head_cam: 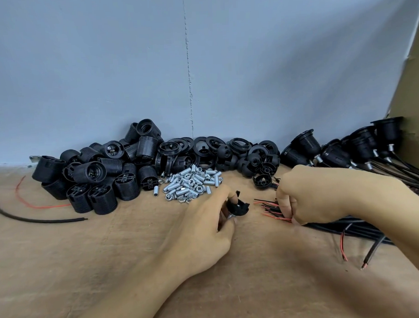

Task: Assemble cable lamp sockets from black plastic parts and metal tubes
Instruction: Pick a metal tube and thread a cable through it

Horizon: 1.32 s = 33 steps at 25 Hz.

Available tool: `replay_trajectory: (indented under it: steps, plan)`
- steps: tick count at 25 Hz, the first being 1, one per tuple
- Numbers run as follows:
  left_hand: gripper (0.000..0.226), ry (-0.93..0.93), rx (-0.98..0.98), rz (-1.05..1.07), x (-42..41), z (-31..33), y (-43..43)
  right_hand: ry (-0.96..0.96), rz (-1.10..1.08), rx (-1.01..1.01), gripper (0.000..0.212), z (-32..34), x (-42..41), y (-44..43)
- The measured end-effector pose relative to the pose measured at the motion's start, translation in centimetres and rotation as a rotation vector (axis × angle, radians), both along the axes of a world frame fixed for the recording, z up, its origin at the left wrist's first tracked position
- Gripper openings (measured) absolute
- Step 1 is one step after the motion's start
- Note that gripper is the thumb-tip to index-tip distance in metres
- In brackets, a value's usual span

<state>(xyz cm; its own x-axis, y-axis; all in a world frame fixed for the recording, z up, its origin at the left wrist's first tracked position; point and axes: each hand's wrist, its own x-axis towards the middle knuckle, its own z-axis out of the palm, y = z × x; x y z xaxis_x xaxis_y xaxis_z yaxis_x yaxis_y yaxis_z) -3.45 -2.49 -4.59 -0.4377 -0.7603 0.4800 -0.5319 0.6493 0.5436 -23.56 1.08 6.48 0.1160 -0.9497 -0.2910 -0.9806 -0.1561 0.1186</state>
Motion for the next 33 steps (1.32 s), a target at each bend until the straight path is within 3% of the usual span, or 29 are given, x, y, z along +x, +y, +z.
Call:
replay_trajectory:
  steps: [6, 9, 15, 17, 20, 23, 27, 30, 33]
  plan:
    - [0.031, 0.019, -0.008, -0.019, 0.0, 0.4, 0.3, -0.169, 0.041, -0.212, 0.02, -0.8, -0.9, -1.6]
    - [0.035, 0.111, 0.04, -0.033, 0.0, 0.7, 0.3, -0.406, 0.086, -0.36, 0.02, -1.2, -0.8, -2.3]
    - [0.023, 0.535, 0.422, 0.016, 0.2, 1.5, -0.4, -1.0, 0.075, -0.474, 0.017, -3.9, 1.7, -1.8]
    - [0.019, 0.616, 0.577, -0.016, -0.1, 1.8, -0.4, -1.113, 0.076, -0.498, 0.019, -4.7, 2.5, -1.5]
    - [0.046, 0.541, 0.595, 0.029, -0.2, 1.7, -0.6, -1.128, 0.132, -0.582, 0.024, -5.4, 3.1, -1.4]
    - [0.042, 0.523, 0.566, 0.045, 0.0, 1.9, -0.6, -1.139, 0.168, -0.608, 0.031, -6.0, 3.5, -1.2]
    - [0.023, 0.73, 0.691, -0.035, 0.0, 2.2, -0.5, -1.145, 0.184, -0.573, 0.036, -6.5, 3.4, -1.2]
    - [0.022, 0.854, 0.741, -0.03, -0.2, 2.3, -0.6, -1.115, 0.187, -0.592, 0.036, -6.5, 3.4, -1.3]
    - [0.026, 0.958, 0.736, 0.055, 0.0, 2.3, -1.0, -0.864, 0.181, -0.552, 0.023, -6.1, 2.4, -1.6]
